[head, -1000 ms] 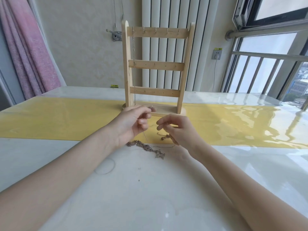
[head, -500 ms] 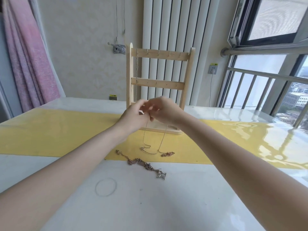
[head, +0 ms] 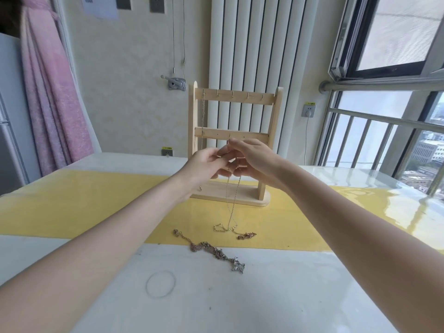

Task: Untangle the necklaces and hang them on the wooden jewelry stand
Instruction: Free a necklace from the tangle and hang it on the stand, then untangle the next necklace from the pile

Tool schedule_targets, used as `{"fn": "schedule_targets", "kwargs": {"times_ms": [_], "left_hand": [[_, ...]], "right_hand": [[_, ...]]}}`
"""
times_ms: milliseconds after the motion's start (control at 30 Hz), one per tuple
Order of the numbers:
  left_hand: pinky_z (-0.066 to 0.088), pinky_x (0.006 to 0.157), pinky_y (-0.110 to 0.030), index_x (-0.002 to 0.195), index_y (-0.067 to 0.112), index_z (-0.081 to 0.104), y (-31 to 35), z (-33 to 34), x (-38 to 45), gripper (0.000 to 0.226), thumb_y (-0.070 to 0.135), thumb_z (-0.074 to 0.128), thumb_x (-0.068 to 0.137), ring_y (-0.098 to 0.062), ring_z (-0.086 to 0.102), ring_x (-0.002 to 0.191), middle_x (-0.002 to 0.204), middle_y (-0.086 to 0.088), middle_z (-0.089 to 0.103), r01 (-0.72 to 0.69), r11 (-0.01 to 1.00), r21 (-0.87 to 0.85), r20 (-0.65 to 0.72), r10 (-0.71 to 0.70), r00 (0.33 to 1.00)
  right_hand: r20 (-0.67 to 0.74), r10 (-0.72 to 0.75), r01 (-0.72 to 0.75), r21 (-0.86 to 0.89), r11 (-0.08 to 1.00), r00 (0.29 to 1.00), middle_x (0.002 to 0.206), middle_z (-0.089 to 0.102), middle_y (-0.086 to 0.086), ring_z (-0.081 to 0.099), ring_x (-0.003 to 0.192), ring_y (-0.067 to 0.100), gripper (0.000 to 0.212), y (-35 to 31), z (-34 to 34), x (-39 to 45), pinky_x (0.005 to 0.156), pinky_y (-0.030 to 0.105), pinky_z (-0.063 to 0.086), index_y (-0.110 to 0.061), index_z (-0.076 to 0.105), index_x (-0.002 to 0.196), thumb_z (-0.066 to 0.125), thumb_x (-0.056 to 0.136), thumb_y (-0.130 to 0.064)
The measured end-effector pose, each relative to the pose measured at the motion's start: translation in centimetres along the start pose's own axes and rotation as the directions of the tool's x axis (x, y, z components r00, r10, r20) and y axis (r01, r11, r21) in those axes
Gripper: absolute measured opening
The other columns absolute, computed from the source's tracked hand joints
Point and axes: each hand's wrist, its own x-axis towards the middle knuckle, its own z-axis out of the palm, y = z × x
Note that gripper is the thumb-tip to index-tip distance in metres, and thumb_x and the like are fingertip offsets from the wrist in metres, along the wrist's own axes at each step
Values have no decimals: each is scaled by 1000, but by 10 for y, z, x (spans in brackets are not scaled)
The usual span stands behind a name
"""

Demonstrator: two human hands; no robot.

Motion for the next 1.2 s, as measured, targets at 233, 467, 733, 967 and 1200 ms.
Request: {"fn": "schedule_targets", "kwargs": {"times_ms": [233, 467, 733, 967, 1200], "left_hand": [[35, 63, -19, 89, 17, 67, 11, -11, 4, 22, 21, 47, 98, -9, 39, 61, 65, 4, 41, 1, 997, 73, -35, 2, 999], [36, 66, -21, 93, 17, 69, 13, -30, 14, 25, 15, 44, 99, -10, 40, 65, 69, 3, 44, 12, 995, 95, -128, 0, 992], [36, 67, -21, 99, 15, 73, 20, -39, 33, 23, 26, 52, 96, -9, 38, 70, 62, 10, 47, -37, 997, 67, -193, 49, 980], [33, 53, -16, 78, 19, 69, 29, -47, 71, 26, 18, 50, 97, -9, 36, 55, 63, 5, 42, -126, 987, -103, -322, 87, 943], [37, 59, -19, 80, 18, 68, 31, -51, 101, 26, 18, 49, 96, -10, 41, 60, 66, 4, 48, -145, 983, -108, -407, 89, 909]], "right_hand": [[-40, -15, 15, 0, 1000, 999, 86, 64, 8, 57, 66, 16, 29, -12, -17, 0, 63, 25, 45, -2, 60, 100, 36, 104, -17], [-129, -144, 70, -458, 886, 981, 78, 68, 4, 44, 54, 4, 13, -2, -18, 9, 48, 12, 31, -4, 73, 94, 67, 88, -14], [-367, -267, 146, -326, 934, 891, 68, 58, 1, 40, 41, -1, 12, -14, -14, 42, 39, 9, 28, -4, 71, 88, 67, 87, -16], [-431, -484, 211, -542, 814, 761, 68, 61, -7, 55, 66, 6, 12, -55, -3, 89, 57, 13, 42, -7, 74, 89, 65, 87, -15], [-440, -576, 61, -757, 651, 689, 100, 67, 5, 61, 92, 26, 16, -72, -8, 123, 69, 30, 47, -16, 72, 94, 57, 89, -15]]}}
